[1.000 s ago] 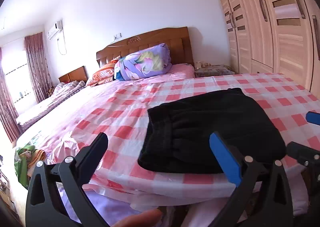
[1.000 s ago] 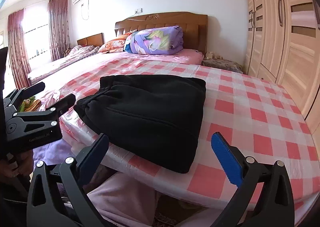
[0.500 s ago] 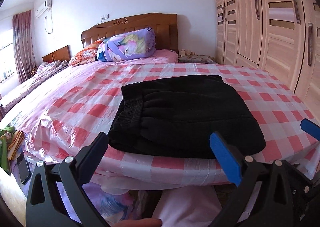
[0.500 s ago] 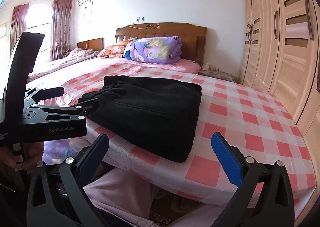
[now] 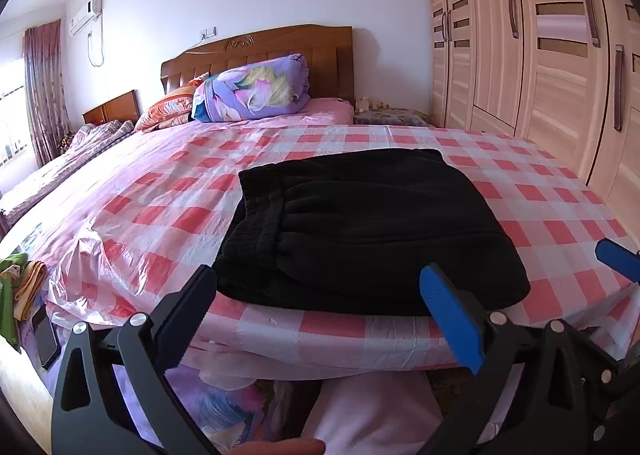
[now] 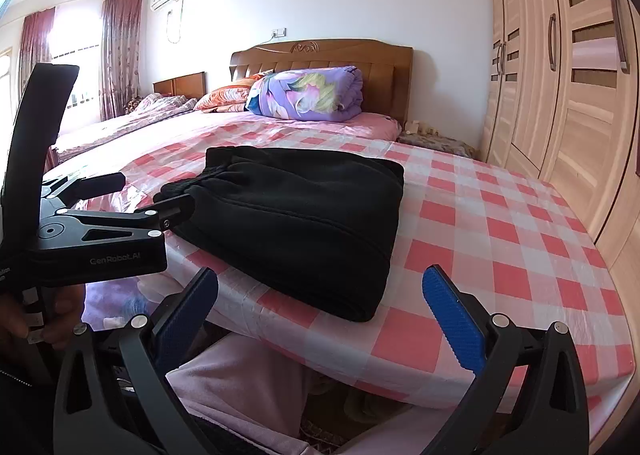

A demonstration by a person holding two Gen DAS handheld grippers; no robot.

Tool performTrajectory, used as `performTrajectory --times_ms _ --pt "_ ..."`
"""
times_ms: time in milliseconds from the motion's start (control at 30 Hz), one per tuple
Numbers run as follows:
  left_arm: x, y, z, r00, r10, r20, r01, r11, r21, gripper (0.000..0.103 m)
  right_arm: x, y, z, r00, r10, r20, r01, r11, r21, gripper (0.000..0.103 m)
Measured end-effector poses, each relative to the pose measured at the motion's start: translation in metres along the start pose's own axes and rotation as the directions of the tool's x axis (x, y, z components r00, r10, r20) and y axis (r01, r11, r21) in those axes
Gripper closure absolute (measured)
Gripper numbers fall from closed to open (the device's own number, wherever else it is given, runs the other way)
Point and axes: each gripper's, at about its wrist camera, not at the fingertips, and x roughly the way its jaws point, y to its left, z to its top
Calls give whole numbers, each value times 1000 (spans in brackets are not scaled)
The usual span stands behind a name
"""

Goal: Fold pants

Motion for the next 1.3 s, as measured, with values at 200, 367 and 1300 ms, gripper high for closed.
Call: performTrajectory --times_ms 200,367,1300 --pt "1 2 0 1000 2 -2 -2 1000 -6 1 2 -1 0 1000 -1 -7 1 1000 5 4" --pt "2 2 0 1000 5 -13 -5 1000 -14 1 2 -3 -1 1000 -1 -13 1 1000 11 4" --pt "3 2 0 1000 6 -17 -6 1000 -16 1 4 -5 -2 1000 4 -23 -3 1000 15 4"
